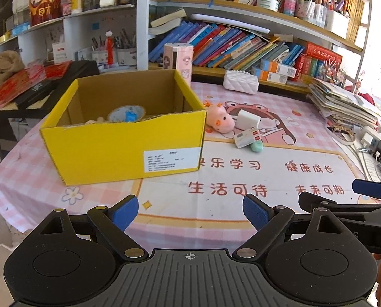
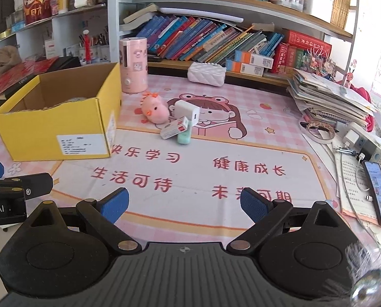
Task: Organize objects
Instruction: 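Move both grippers toward the small pink pig and white items on the mat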
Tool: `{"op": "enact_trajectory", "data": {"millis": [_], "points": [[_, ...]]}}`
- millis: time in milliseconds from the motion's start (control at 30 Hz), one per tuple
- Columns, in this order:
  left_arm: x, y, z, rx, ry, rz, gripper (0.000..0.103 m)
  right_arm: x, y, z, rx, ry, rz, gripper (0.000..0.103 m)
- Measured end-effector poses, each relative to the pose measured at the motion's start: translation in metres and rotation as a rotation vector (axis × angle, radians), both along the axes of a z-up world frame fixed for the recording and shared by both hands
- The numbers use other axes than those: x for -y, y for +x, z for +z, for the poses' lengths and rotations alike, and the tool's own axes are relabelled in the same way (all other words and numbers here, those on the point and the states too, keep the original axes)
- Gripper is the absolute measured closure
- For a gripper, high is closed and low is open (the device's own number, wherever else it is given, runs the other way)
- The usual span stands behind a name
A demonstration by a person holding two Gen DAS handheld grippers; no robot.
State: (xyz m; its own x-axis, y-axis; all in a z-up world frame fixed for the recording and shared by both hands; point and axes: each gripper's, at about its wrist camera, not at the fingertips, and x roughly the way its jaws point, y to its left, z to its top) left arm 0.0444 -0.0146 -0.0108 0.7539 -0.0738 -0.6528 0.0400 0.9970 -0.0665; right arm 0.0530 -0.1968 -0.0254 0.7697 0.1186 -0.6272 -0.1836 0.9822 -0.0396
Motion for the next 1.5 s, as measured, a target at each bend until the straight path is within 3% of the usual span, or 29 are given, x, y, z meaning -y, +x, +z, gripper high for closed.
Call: {"op": "enact_trajectory", "data": {"millis": [1500], "points": [[0.06, 0.088, -0.014, -0.03, -0.053, -0.008, 0.012, 0.042, 0.106, -0.005, -0.04, -0.053, 0.037, 0.009]]}}
